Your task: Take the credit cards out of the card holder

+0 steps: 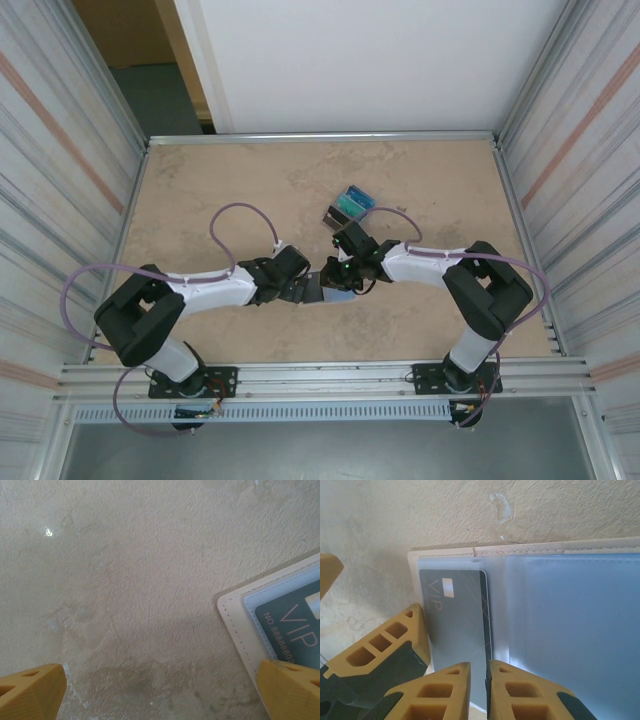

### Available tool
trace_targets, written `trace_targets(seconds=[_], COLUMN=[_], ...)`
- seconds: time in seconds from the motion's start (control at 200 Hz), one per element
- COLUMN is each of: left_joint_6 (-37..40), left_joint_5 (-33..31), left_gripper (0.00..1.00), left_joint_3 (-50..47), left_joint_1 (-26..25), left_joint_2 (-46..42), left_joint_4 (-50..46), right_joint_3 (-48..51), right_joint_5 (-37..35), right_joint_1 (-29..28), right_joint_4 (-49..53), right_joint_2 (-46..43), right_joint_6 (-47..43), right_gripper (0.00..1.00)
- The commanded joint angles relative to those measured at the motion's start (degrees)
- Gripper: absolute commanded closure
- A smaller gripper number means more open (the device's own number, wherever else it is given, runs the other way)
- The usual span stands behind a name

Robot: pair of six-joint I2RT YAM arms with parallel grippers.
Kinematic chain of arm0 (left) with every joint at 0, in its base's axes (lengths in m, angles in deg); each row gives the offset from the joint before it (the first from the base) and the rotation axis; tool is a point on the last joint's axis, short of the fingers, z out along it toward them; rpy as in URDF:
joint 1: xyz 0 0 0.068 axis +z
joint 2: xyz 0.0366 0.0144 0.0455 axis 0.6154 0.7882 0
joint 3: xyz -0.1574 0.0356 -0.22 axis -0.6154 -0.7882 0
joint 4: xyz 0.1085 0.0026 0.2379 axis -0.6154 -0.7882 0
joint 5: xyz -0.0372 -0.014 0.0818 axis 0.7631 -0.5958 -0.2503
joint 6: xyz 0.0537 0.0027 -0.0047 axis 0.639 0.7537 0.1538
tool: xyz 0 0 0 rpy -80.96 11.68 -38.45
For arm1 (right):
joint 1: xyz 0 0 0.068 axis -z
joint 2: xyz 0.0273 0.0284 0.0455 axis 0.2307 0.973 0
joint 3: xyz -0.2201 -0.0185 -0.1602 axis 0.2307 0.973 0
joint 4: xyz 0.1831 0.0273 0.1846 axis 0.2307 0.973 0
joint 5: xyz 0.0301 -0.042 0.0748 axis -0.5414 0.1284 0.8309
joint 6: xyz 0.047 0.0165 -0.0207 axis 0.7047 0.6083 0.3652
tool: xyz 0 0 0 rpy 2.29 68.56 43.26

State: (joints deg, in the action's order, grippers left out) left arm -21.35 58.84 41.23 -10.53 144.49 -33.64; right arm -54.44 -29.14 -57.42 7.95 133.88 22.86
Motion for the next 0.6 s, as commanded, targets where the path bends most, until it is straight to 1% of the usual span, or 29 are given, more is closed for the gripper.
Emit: trace_targets(seconds=[0.0, 0.371, 0.596], left_joint_6=[-0.2, -0.42, -0.4], left_joint_5=[-0.76, -1.27, -1.5], left_gripper=[0.01, 0.01, 0.01], left_joint_3=[0.29, 0.47, 0.5], left_joint_1=[-0.43, -0.59, -0.68], left_joint_2=[1.87, 2.21, 2.21], left_joint_4=[-2.66, -3.23, -3.61], right_joint_3=[0.66, 1.94, 3.3], right_joint_5=[1.52, 2.93, 5.06], right_joint_1=[0.65, 1.37, 1.72], right_joint_4=[-1.27, -3.96, -7.29], right_joint_2=[0.94, 3.26, 4.11], right_joint_6=[0.85, 1.46, 2.65], right_gripper=[0.84, 0.85, 0.86])
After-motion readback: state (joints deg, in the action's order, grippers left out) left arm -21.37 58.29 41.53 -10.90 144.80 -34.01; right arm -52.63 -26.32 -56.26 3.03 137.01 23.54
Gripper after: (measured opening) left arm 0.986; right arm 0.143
